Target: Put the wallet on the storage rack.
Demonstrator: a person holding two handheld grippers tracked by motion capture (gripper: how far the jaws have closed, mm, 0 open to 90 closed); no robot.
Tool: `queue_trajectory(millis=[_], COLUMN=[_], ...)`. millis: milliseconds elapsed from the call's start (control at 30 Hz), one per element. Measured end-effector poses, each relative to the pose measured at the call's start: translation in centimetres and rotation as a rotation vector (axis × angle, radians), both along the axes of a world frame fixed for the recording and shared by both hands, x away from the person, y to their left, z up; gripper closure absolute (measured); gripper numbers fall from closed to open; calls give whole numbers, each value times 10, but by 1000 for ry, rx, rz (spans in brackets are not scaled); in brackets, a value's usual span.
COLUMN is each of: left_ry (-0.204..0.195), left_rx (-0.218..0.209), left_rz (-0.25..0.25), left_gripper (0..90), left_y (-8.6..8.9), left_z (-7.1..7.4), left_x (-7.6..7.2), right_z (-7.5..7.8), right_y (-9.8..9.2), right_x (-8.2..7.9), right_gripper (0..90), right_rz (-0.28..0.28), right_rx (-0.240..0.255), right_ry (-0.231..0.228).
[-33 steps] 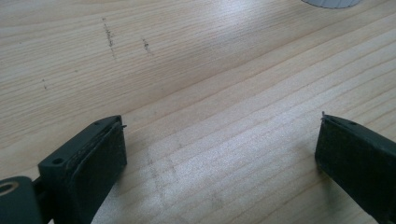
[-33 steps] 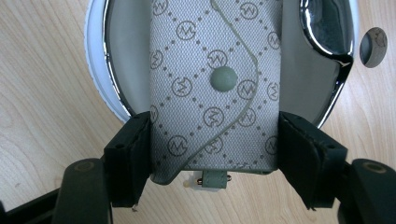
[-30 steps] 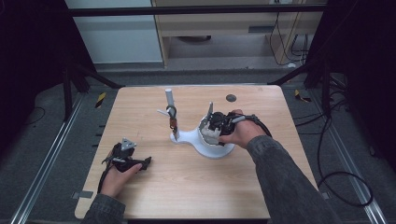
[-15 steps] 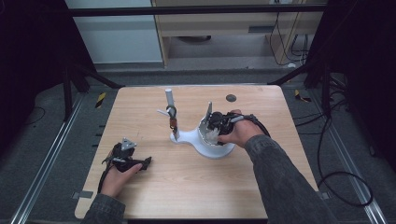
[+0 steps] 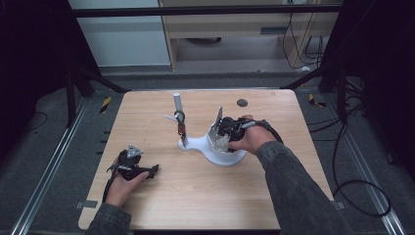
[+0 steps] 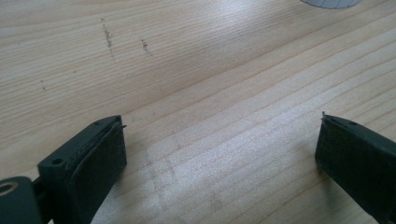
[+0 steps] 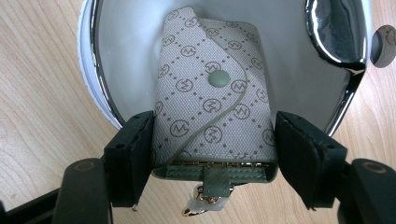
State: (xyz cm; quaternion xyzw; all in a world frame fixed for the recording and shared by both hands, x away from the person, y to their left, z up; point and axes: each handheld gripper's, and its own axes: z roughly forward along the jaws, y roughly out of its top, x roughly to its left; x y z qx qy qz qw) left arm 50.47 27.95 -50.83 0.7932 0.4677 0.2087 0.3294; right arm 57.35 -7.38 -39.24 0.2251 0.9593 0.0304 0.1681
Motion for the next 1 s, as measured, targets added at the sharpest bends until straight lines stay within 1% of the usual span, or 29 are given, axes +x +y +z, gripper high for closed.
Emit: queue_trajectory(millis=[500, 667, 700, 867, 1000], left_ry=[0, 0, 0, 1, 0], left_rx=[0, 1, 0, 3, 0], left_rz=[0, 0, 0, -2, 0], left_gripper=[12, 12, 12, 12, 12], left_y=[0, 0, 0, 0, 0], left_z=[0, 0, 0, 0, 0], left_x=[0, 0, 0, 0, 0], right_z=[0, 2, 3, 6, 11], right_y=[0, 0, 0, -2, -3], right_x=[1, 1, 0, -2, -5], right_gripper=[288, 271, 251, 233, 210], right_rz=[-6, -13, -24, -23, -22], right_rx=[1, 17, 20, 29, 48], right_ry=[5, -6, -6, -17, -26])
